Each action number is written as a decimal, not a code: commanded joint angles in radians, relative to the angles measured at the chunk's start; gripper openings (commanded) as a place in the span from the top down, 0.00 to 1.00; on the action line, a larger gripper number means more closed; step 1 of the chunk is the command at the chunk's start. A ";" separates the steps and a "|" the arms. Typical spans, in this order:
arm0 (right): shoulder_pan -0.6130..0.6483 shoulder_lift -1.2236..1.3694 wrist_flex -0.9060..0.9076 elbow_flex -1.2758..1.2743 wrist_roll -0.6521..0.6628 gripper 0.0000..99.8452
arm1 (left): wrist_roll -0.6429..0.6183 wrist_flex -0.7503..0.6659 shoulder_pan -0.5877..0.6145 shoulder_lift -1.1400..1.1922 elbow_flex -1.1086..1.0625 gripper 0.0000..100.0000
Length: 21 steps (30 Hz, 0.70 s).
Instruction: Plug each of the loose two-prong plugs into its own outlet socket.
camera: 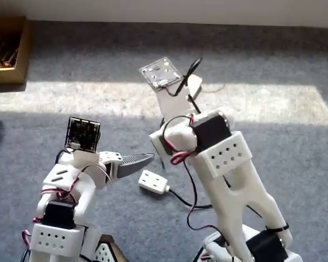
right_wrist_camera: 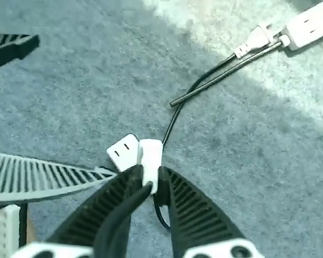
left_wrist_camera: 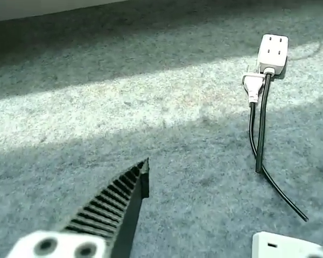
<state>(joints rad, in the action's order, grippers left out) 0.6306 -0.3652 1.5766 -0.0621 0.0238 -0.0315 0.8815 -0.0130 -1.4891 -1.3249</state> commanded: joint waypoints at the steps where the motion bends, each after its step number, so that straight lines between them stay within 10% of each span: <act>1: -0.062 0.085 -0.010 0.039 0.014 0.99 | 0.005 0.009 0.018 -0.008 0.008 0.47; 10: 0.058 0.145 0.019 -0.033 -0.118 0.99 | -0.078 -0.040 0.372 -0.008 -0.031 0.47; 21: 0.054 0.157 0.024 -0.091 -0.560 0.99 | -0.095 -0.201 0.417 -0.008 -0.122 0.47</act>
<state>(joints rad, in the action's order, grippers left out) 0.6782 -0.1918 1.5888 -0.1465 -0.3905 -0.1204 0.7020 0.3751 -1.4891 -1.4538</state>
